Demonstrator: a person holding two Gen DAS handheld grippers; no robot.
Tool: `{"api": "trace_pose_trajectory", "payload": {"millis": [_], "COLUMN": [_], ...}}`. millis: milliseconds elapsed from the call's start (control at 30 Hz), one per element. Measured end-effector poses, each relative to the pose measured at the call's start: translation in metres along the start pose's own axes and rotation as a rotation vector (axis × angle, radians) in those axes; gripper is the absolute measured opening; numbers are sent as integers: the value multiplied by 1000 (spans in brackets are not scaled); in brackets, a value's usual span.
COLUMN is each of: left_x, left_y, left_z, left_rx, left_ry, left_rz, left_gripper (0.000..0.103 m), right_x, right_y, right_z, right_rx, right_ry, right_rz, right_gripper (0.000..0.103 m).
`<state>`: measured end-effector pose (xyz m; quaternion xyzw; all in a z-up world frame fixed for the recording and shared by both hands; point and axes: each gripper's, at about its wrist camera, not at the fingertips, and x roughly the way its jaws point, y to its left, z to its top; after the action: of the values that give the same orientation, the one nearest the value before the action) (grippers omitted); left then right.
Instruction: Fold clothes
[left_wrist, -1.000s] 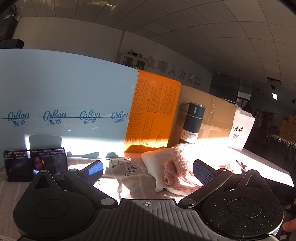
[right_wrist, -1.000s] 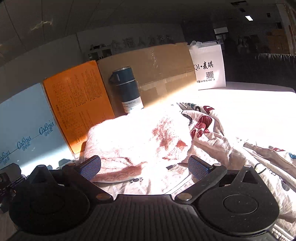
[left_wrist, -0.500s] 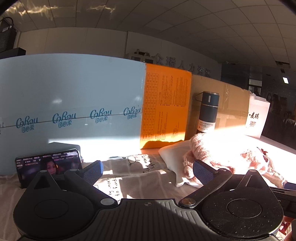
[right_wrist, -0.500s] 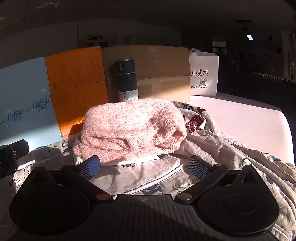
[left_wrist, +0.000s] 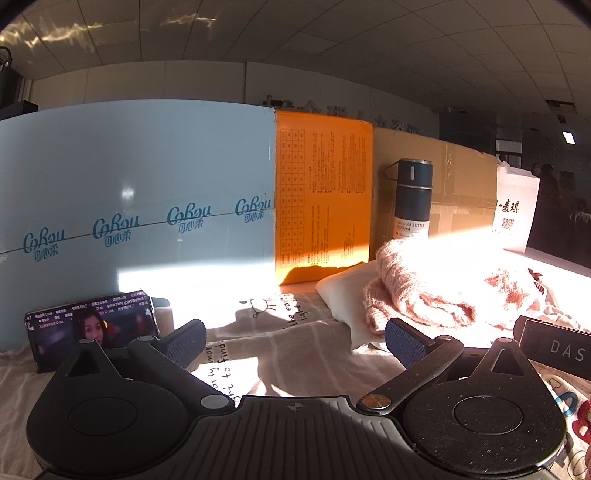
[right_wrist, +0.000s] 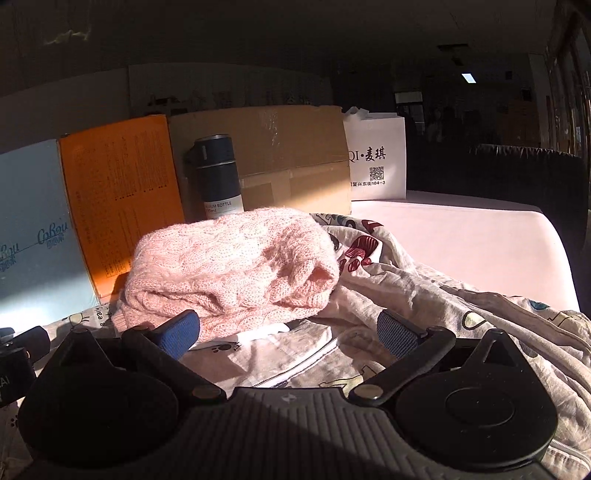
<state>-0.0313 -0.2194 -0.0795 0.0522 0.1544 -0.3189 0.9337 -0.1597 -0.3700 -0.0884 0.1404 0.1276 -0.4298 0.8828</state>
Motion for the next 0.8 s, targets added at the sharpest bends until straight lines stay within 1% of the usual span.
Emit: {"api": "trace_pose_trajectory", "payload": {"millis": [367,800], "left_x": [2,1], "left_y": [-2,-2], "left_z": [0,1], "left_rx": [4,0], "left_ry": [6,11], "left_rz": [-15,-30], "left_gripper": [103,103], "right_x": [2,8], "right_y": [6,8], "right_z": [-3,-6], "right_rx": [-26,-36], "right_ry": [19,48], "right_rz": [33,39], "right_gripper": [103,103]}}
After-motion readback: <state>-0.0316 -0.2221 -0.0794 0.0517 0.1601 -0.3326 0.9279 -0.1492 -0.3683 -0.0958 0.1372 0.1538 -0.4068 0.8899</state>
